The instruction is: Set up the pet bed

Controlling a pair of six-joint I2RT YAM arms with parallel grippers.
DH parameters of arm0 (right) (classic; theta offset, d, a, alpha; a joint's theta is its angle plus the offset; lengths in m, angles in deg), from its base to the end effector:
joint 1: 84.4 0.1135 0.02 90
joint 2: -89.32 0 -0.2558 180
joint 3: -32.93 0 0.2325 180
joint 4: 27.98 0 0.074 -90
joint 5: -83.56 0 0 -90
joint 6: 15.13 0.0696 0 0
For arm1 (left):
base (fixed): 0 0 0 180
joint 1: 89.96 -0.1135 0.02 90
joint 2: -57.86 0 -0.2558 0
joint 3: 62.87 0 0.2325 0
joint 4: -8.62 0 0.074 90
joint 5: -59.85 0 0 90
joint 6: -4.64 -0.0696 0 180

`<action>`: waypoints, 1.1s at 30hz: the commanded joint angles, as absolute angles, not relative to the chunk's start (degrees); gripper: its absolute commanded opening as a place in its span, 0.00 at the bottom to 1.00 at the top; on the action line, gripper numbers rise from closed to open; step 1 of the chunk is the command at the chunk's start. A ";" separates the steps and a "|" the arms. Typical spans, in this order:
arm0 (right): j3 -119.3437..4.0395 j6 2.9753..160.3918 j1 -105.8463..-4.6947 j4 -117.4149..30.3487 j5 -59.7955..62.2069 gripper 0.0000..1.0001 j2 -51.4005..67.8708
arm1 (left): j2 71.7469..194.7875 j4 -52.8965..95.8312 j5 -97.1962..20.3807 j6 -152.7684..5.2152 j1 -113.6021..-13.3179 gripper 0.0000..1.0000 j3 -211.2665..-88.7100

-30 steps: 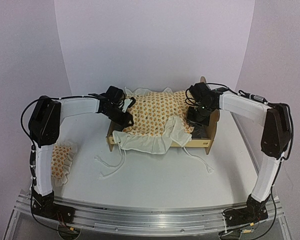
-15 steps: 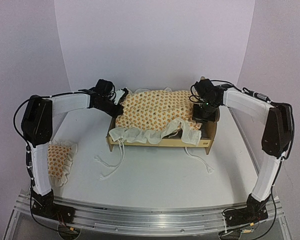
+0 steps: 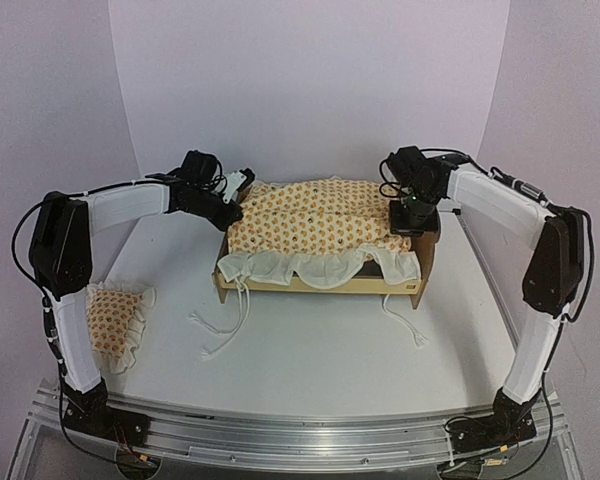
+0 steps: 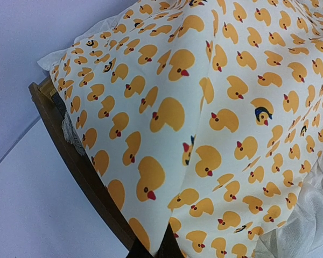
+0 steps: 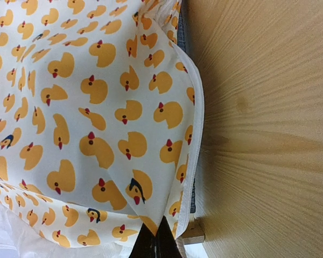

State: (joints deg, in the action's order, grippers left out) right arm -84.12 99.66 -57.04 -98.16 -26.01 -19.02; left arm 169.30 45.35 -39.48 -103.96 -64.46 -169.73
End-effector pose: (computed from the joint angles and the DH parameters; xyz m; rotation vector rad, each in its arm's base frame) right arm 0.3633 0.1617 0.2689 0.0545 2.5491 -0.1099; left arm 0.4035 -0.2050 0.2388 0.9385 2.0918 -0.2490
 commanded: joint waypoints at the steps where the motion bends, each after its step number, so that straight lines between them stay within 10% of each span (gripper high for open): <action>1: -87.52 97.30 -56.59 -104.17 -30.21 0.05 -20.71 | 166.09 44.19 -39.39 -105.76 -65.53 0.00 -168.63; 4: -87.34 96.54 -56.61 -103.81 -26.88 0.12 -23.42 | 167.10 45.85 -41.72 -106.52 -65.40 0.05 -168.67; 12: -89.23 97.16 -56.61 -103.57 -27.82 0.39 -21.08 | 161.33 44.78 -45.38 -109.70 -65.34 0.67 -168.44; 23: -89.74 96.82 -55.70 -104.97 -24.03 0.57 -13.67 | 161.65 53.90 -63.05 -130.37 -52.37 0.79 -173.58; 33: -72.82 104.74 -55.70 -95.15 -8.80 0.54 -3.82 | 178.76 40.08 -56.64 -115.65 -41.80 0.87 -187.19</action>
State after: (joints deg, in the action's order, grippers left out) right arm -79.38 100.14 -56.06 -99.82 -14.65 -8.19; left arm 172.99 47.51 -59.81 -123.37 -41.92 -181.26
